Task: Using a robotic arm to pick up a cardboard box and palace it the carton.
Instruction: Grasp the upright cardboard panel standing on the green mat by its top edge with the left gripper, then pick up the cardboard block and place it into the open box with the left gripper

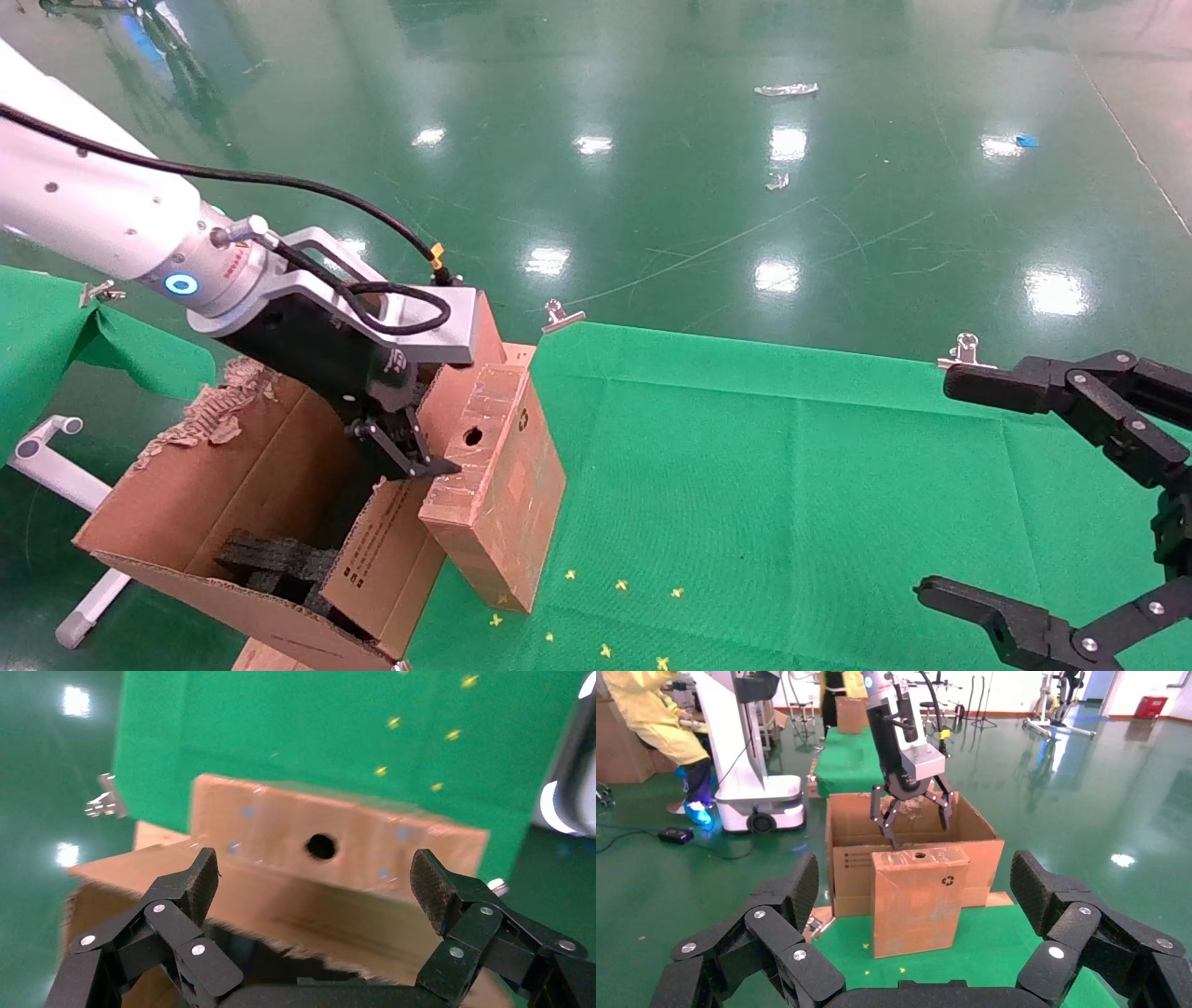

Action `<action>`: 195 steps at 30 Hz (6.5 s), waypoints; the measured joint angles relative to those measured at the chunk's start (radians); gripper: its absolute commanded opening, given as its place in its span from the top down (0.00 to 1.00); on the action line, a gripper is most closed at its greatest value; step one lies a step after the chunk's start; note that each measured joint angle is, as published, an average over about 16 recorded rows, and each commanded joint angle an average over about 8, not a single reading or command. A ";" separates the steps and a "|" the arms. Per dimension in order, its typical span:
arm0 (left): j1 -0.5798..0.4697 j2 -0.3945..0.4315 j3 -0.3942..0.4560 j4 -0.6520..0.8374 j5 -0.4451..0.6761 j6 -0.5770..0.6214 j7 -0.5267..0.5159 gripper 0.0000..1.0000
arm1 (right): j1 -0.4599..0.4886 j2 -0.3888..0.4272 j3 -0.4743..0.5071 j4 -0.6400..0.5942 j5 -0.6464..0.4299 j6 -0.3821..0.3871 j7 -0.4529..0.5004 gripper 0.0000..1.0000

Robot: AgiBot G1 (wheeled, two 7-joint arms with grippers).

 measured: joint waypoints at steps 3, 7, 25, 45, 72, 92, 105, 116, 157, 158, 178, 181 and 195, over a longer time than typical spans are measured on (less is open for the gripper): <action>-0.035 0.011 0.065 0.026 -0.024 -0.003 -0.002 0.00 | 0.000 0.000 0.000 0.000 0.000 0.000 0.000 0.00; -0.066 0.025 0.134 0.053 -0.057 -0.008 0.006 0.00 | 0.000 0.000 -0.001 0.000 0.000 0.000 0.000 0.00; -0.128 0.070 0.279 0.250 -0.152 -0.019 -0.172 0.00 | 0.000 0.001 -0.002 0.000 0.001 0.001 -0.001 0.00; -0.107 0.150 0.409 0.459 -0.253 -0.066 -0.644 0.15 | 0.001 0.001 -0.003 0.000 0.002 0.001 -0.002 0.00; -0.073 0.167 0.444 0.390 -0.193 -0.130 -0.705 1.00 | 0.001 0.002 -0.005 0.000 0.003 0.002 -0.003 1.00; -0.162 0.032 0.379 0.127 -0.209 -0.197 -0.672 1.00 | 0.001 0.003 -0.006 0.000 0.004 0.003 -0.003 1.00; -0.393 -0.213 0.239 0.074 -0.221 -0.170 -0.450 1.00 | 0.002 0.003 -0.007 0.000 0.005 0.003 -0.004 1.00; -0.391 -0.340 0.264 0.276 -0.148 -0.131 -0.376 1.00 | 0.002 0.003 -0.008 0.000 0.005 0.003 -0.004 1.00; 0.023 -0.359 0.431 0.361 -0.049 -0.526 -0.609 1.00 | 0.002 0.004 -0.010 0.000 0.007 0.005 -0.005 0.00; 0.031 -0.358 0.434 0.359 -0.047 -0.536 -0.616 1.00 | 0.002 0.004 -0.010 0.000 0.007 0.005 -0.005 0.00; 0.243 -0.154 0.455 0.605 -0.123 -0.659 -0.519 1.00 | 0.003 0.005 -0.012 0.000 0.008 0.005 -0.006 0.00; 0.272 -0.113 0.445 0.667 -0.152 -0.664 -0.475 0.82 | 0.003 0.005 -0.012 0.000 0.008 0.005 -0.006 0.00; 0.330 -0.018 0.376 0.897 -0.277 -0.657 -0.255 0.00 | 0.003 0.005 -0.013 0.000 0.009 0.005 -0.006 0.00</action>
